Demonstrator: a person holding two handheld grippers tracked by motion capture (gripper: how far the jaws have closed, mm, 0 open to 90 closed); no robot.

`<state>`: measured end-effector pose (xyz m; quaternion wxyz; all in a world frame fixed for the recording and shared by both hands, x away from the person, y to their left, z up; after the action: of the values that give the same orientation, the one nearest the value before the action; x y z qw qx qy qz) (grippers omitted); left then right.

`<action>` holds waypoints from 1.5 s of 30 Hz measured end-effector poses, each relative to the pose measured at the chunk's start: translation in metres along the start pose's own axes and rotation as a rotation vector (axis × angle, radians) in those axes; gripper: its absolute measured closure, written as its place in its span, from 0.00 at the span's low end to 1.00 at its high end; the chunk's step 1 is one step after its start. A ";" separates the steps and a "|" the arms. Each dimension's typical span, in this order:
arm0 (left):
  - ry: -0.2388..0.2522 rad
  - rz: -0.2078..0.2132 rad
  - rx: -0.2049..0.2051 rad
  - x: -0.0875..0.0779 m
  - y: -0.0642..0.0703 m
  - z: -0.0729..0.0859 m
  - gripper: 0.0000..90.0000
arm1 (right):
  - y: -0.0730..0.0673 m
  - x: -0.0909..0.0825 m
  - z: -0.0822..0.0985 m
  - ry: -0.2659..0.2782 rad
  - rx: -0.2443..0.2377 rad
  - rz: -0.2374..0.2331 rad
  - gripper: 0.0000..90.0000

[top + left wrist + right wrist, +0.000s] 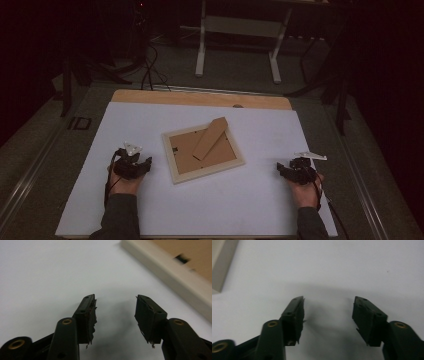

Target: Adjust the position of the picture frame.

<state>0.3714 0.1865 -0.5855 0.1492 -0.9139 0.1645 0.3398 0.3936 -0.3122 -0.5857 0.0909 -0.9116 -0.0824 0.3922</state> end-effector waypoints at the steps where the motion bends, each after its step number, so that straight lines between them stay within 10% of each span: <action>1: 0.018 0.027 -0.006 -0.001 0.002 -0.002 0.57 | -0.001 0.000 -0.001 0.004 0.000 -0.004 0.50; 20: 0.049 0.137 -0.030 -0.006 0.008 -0.009 0.60 | -0.025 -0.002 -0.004 0.036 -0.073 -0.059 0.58; 36: 0.031 0.161 0.016 -0.005 0.016 -0.013 0.62 | -0.068 -0.002 0.005 -0.009 -0.174 -0.183 0.98; 45: 0.008 0.195 0.042 -0.001 0.025 -0.012 0.66 | -0.093 0.007 0.010 -0.039 -0.225 -0.190 1.00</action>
<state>0.3674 0.1601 -0.5799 0.1337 -0.8915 0.2604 0.3457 0.3836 -0.2195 -0.5761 0.0233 -0.8964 -0.2133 0.3878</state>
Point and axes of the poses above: each handheld gripper's, and its own axes: x roughly forward along the jaws, z roughly out of its underside, y roughly to its right, the point moved 8 cm from there along x, roughly forward along the jaws, and after that the axes turned 13 degrees about x, right-handed, at the moved point
